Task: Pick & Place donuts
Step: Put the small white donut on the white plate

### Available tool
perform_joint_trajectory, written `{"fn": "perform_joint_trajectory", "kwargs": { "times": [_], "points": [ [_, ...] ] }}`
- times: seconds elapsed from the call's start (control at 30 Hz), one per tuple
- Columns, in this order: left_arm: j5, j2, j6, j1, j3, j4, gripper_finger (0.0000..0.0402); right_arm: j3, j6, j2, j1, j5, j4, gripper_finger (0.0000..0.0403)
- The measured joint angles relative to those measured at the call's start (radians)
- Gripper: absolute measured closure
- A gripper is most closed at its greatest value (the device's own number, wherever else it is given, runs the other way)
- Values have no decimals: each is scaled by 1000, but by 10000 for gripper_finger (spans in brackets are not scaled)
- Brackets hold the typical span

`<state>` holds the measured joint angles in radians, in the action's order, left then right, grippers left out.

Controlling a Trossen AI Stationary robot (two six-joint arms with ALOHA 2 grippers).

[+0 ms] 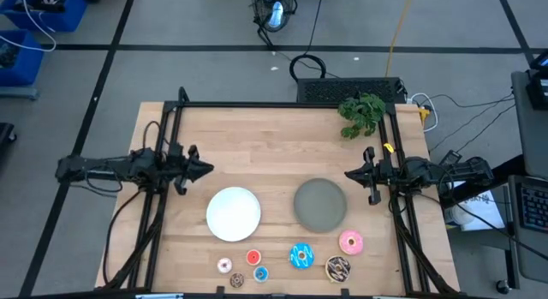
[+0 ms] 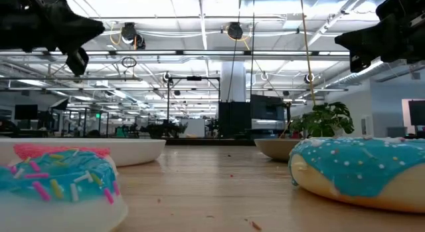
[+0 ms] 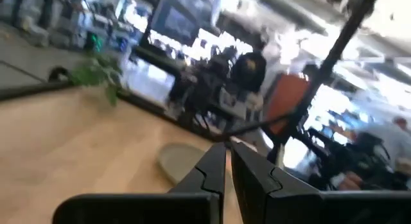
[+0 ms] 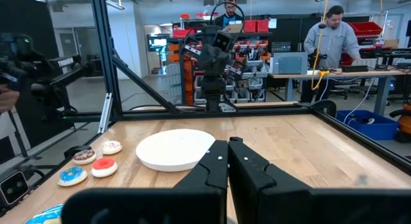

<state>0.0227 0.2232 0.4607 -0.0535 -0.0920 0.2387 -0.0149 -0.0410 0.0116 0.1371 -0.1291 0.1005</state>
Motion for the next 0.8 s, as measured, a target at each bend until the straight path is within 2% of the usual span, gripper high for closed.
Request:
{"fn": "perform_joint_trajectory", "kwargs": {
  "times": [0.13,0.23,0.43,0.53,0.6,0.67,0.8],
  "points": [
    [71,192,-161,-140,-133,-3,371,0,0,0,0,0,0,403],
    [170,360,-242,-250,-306,-93,371,0,0,0,0,0,0,403],
    [355,709,-325,-450,-743,-560,371,0,0,0,0,0,0,403],
    [419,862,-257,-509,-923,-830,371,0,0,0,0,0,0,403],
    [421,946,-169,-526,-1016,-974,371,0,0,0,0,0,0,403],
    [372,1017,-118,-543,-1083,-1073,371,0,0,0,0,0,0,403],
    [343,1154,-130,-580,-1176,-1136,371,0,0,0,0,0,0,403]
  ]
}}
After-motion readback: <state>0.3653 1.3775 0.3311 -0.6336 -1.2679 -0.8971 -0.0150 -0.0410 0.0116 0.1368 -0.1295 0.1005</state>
